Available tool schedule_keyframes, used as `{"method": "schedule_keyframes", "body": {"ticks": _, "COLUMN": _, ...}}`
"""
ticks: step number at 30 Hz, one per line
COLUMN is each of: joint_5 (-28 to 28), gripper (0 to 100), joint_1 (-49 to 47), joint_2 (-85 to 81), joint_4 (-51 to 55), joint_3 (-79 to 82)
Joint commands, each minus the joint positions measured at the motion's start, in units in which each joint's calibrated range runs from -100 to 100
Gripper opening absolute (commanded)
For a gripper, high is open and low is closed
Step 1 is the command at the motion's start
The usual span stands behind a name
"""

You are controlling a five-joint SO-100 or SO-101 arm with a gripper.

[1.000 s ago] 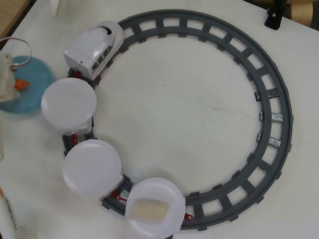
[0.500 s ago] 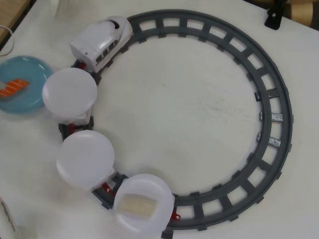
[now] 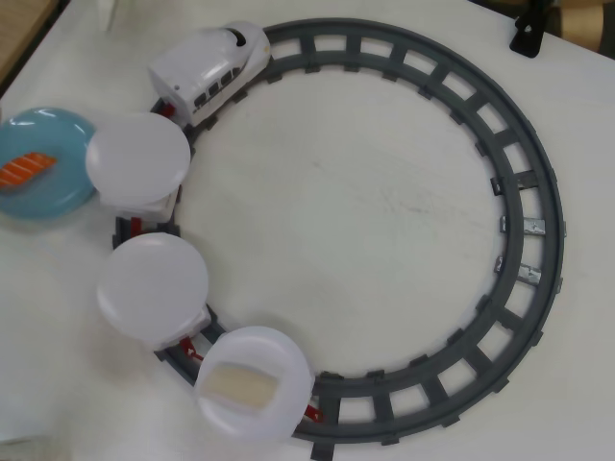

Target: Pick up the sushi from the Shinkansen and put it on the blue dish

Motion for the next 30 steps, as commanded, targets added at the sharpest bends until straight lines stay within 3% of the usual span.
{"method": "schedule_keyframes", "body": {"ticks": 1, "joint_5": -1.65, "gripper": 28, "joint_1": 0.44, "joint_2": -15.75, "joint_4": -5.9, "joint_3": 14.49}}
{"method": "schedule_keyframes", "body": {"ticks": 14, "joint_5": -5.05, "gripper": 28, "joint_1": -4.4, "joint_2": -57.06, "joint_4": -46.49, "joint_3": 83.92}}
{"method": "schedule_keyframes", "body": {"ticks": 21, "joint_5": -4.84, "gripper": 27, "joint_1": -5.63, "joint_2": -73.49, "joint_4": -49.38, "joint_3": 102.41}}
{"method": "schedule_keyframes", "body": {"ticks": 30, "joint_5": -4.58, "gripper": 27, "joint_1": -5.63, "joint_2": -86.34, "joint_4": -48.87, "joint_3": 112.42}}
